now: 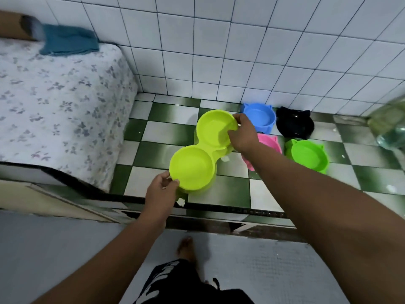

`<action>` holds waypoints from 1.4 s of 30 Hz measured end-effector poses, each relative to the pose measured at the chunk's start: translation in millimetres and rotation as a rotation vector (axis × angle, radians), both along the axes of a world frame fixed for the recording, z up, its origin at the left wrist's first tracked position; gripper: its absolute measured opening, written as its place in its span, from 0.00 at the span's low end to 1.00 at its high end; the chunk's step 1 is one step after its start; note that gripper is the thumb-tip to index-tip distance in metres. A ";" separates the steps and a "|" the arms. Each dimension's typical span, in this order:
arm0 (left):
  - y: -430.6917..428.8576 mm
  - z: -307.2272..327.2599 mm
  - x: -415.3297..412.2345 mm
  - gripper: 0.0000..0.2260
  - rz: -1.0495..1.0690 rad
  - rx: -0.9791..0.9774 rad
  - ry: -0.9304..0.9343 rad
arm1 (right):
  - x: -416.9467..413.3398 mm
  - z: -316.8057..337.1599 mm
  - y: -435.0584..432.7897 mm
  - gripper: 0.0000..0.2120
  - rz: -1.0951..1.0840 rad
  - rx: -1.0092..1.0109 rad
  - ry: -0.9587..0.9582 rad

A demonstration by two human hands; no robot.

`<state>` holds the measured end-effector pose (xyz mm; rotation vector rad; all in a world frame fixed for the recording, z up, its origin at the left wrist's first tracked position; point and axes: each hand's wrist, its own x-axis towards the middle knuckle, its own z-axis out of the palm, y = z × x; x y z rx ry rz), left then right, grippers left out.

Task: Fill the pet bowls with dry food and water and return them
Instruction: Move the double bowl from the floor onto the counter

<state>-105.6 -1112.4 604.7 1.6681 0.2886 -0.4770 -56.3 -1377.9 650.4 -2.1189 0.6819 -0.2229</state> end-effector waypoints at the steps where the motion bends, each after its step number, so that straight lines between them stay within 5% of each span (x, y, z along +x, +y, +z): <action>1: -9.4 -1.0 5.0 0.11 -0.007 0.009 0.010 | 11.9 -0.6 -8.1 0.23 0.004 -0.013 0.017; 30: -134.5 -15.5 43.7 0.17 0.028 -0.057 0.117 | 132.6 -50.6 -98.9 0.30 0.309 -0.027 0.252; 42: -118.5 -13.8 46.2 0.19 -0.066 -0.083 0.150 | 118.6 -37.1 -81.0 0.31 0.188 -0.073 0.246</action>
